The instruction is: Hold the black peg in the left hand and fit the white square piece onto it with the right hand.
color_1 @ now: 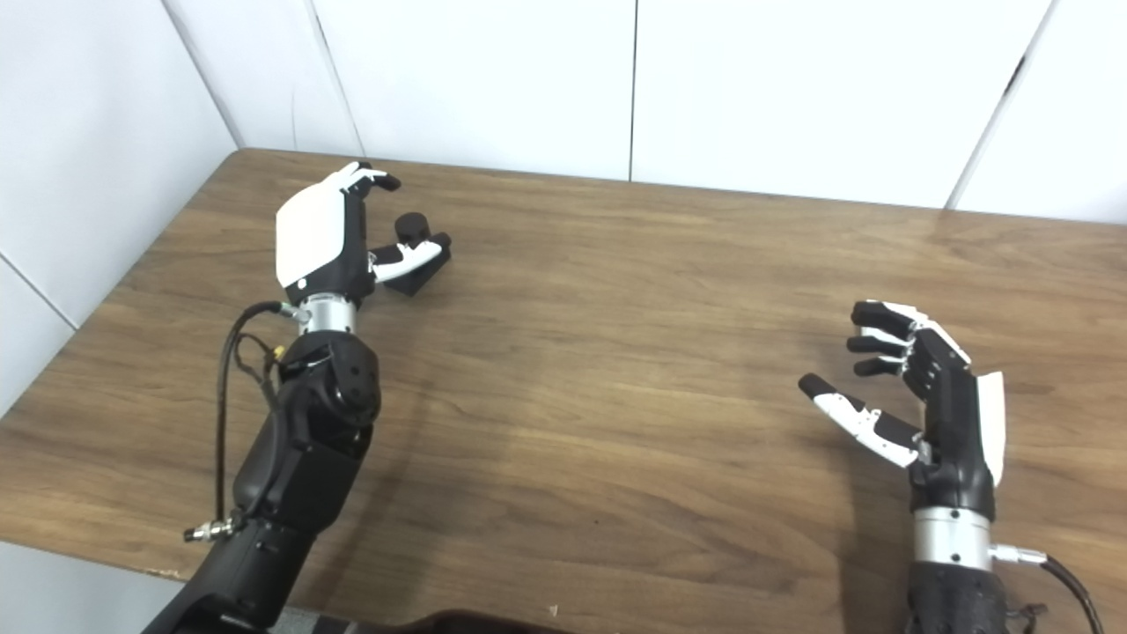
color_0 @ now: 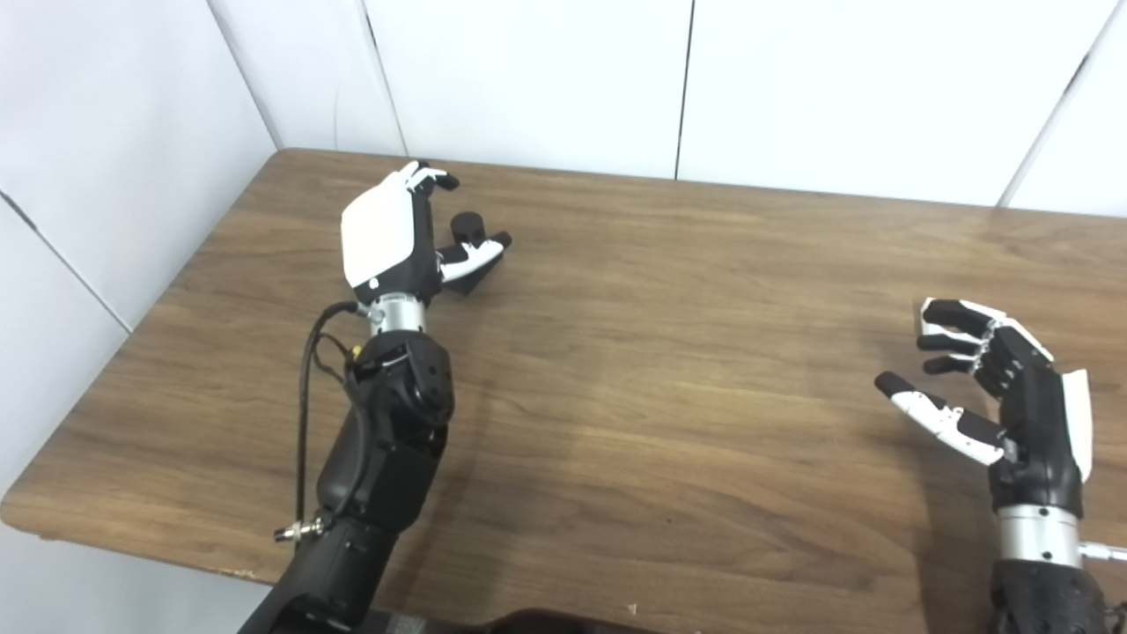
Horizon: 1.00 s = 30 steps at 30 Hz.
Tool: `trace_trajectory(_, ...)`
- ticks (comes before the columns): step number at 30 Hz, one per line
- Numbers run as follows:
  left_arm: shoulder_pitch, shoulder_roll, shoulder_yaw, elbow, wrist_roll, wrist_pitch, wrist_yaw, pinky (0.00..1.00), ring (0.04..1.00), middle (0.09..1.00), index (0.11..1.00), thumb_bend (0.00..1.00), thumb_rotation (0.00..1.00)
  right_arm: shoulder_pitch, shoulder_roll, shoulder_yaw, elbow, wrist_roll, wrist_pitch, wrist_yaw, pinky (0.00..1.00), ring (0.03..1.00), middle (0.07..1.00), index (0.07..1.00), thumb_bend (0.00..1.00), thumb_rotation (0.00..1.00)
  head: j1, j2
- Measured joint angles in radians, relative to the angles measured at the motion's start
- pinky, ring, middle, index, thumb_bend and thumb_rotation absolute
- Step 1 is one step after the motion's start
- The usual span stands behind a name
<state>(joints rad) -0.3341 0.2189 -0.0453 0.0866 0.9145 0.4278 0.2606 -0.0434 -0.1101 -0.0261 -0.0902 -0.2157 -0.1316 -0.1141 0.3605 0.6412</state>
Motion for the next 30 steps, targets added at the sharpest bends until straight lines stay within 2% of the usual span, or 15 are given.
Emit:
trace_trajectory(3, -0.015, 0.002, -0.011, 0.029, 0.014, 0.028, 0.002, 0.90, 0.921, 0.908, 0.675, 0.83, 0.43, 0.000, 0.000, 0.000, 0.000, 0.000, 0.000, 0.000, 0.51, 0.610, 0.693, 0.674, 0.66, 0.07, 0.000, 0.000)
trace_trajectory(11, -0.026, 0.001, -0.008, 0.081, 0.049, 0.037, 0.003, 0.92, 0.934, 0.926, 0.638, 0.82, 0.44, 0.002, 0.000, -0.003, -0.002, 0.000, 0.000, 0.000, 0.51, 0.602, 0.688, 0.685, 0.66, 0.07, -0.002, 0.002)
trace_trajectory(17, -0.027, 0.000, -0.004, 0.113, 0.064, 0.038, 0.003, 0.89, 0.929, 0.925, 0.639, 0.84, 0.45, 0.003, 0.001, -0.005, -0.003, 0.004, 0.000, 0.001, 0.50, 0.601, 0.690, 0.691, 0.65, 0.06, -0.006, 0.005)
trace_trajectory(30, -0.036, -0.020, 0.039, 0.200, 0.114, 0.038, 0.001, 0.84, 0.904, 0.914, 0.625, 0.85, 0.45, 0.003, 0.000, -0.008, -0.003, 0.009, 0.000, 0.002, 0.50, 0.596, 0.686, 0.684, 0.65, 0.07, -0.008, 0.009)
